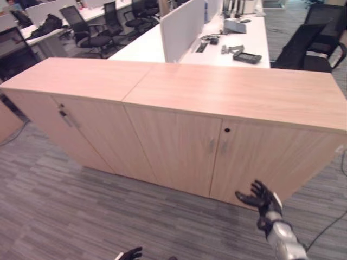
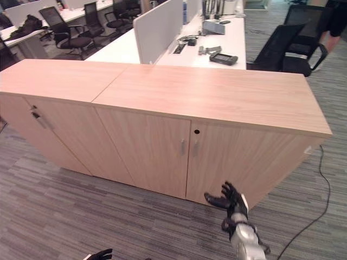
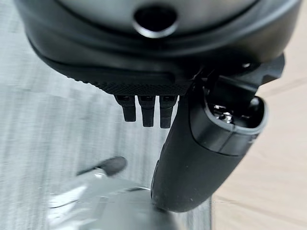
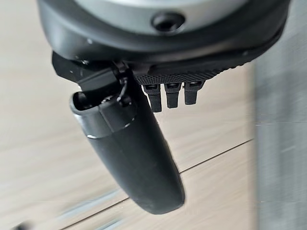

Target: Put the empty folder in the office cabinet

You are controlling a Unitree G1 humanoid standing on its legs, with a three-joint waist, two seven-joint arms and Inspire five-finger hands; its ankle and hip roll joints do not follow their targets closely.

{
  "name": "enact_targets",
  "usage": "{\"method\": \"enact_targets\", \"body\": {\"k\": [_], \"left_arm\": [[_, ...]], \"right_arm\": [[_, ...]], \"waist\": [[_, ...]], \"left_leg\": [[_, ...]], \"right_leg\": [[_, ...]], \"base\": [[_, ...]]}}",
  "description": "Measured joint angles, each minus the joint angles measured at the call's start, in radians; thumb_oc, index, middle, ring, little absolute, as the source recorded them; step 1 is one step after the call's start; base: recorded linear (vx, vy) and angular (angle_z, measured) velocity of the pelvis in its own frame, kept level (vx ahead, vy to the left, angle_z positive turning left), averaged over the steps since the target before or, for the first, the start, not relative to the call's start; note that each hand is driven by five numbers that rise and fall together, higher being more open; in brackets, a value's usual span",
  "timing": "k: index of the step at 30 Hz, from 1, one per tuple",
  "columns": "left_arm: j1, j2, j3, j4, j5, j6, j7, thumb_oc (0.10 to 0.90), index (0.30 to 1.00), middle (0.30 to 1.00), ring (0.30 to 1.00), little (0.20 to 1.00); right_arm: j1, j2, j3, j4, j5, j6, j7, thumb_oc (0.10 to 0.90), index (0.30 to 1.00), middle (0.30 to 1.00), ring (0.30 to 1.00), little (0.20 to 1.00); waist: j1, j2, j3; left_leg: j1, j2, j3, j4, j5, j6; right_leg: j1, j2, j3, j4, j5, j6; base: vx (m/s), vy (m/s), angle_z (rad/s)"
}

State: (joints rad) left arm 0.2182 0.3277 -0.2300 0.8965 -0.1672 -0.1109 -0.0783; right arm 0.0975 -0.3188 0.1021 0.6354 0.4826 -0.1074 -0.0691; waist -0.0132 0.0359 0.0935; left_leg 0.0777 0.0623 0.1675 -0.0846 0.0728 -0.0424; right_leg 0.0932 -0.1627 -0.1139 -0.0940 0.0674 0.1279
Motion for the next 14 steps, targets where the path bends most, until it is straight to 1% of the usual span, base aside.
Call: {"method": "enact_targets", "body": {"k": [1,2,4,5,7,9,12,14], "left_arm": [[-0.017,-0.001,0.000,-0.033,0.016,-0.001,-0.009,0.800,0.900,0.900,0.900,0.900],[-0.022,-0.001,-0.001,-0.054,0.016,-0.002,-0.015,0.800,0.900,0.900,0.900,0.900],[-0.030,-0.001,-0.001,-0.069,0.016,-0.002,-0.020,0.800,0.900,0.900,0.900,0.900],[-0.045,-0.001,-0.002,-0.081,0.016,-0.002,-0.021,0.800,0.900,0.900,0.900,0.900],[-0.046,-0.001,-0.002,-0.083,0.015,-0.002,-0.023,0.800,0.900,0.900,0.900,0.900],[-0.054,-0.001,-0.003,-0.079,0.015,-0.002,-0.023,0.800,0.900,0.900,0.900,0.900],[-0.054,-0.003,-0.003,-0.049,0.016,-0.002,-0.023,0.800,0.900,0.900,0.900,0.900],[-0.055,-0.004,-0.004,-0.012,0.016,-0.002,-0.020,0.800,0.900,0.900,0.900,0.900]], "right_arm": [[0.020,0.002,0.027,0.072,-0.049,0.002,0.015,0.800,0.900,0.900,0.900,0.900],[0.023,0.002,0.046,0.112,-0.073,0.008,0.018,0.800,0.900,0.900,0.900,0.900],[0.026,0.002,0.055,0.131,-0.100,0.027,0.023,0.800,0.900,0.900,0.900,0.900],[0.033,0.001,0.058,0.131,-0.128,0.031,0.035,0.800,0.900,0.900,0.900,0.900],[0.045,0.001,0.060,0.132,-0.131,0.031,0.044,0.800,0.900,0.900,0.900,0.900],[0.051,0.003,0.062,0.136,-0.131,0.032,0.052,0.800,0.900,0.900,0.900,0.900],[0.043,0.007,0.066,0.166,-0.131,0.032,0.057,0.800,0.900,0.900,0.900,0.900],[0.038,0.011,0.072,0.166,-0.130,0.033,0.061,0.800,0.900,0.900,0.900,0.900]], "waist": [[-0.020,-0.010,0.002],[-0.025,-0.014,0.002],[-0.031,-0.017,0.002],[-0.043,-0.019,0.002],[-0.042,-0.019,0.001],[-0.044,-0.019,0.001],[-0.046,-0.020,-0.004],[-0.059,-0.022,-0.005]], "left_leg": [[0.015,0.011,0.023,0.000,-0.004,-0.007],[0.026,0.018,0.040,0.000,-0.008,-0.013],[0.033,0.026,0.061,-0.001,-0.015,-0.018],[0.040,0.032,0.079,0.000,-0.020,-0.026],[0.047,0.037,0.091,-0.001,-0.021,-0.028],[0.058,0.043,0.110,0.000,-0.022,-0.029],[0.067,0.047,0.125,0.000,-0.023,-0.031],[0.067,0.049,0.129,0.000,-0.023,-0.031]], "right_leg": [[-0.002,0.011,0.025,0.000,0.000,-0.002],[-0.003,0.016,0.040,0.000,-0.005,-0.001],[-0.005,0.020,0.050,0.000,-0.008,-0.003],[-0.011,0.022,0.052,0.000,-0.004,-0.001],[-0.010,0.026,0.056,0.000,-0.002,-0.002],[-0.012,0.035,0.075,0.000,0.002,-0.005],[-0.012,0.040,0.085,0.000,0.008,-0.004],[-0.013,0.041,0.088,0.000,0.009,-0.005]], "base": [[-0.03,-0.005,-0.57],[-0.03,-0.008,-0.54],[-0.02,-0.009,-0.41],[-0.01,-0.008,-0.36],[-0.01,-0.005,-0.28],[-0.01,-0.010,-0.27],[0.00,-0.009,-0.14],[-0.01,-0.002,-0.06]]}}
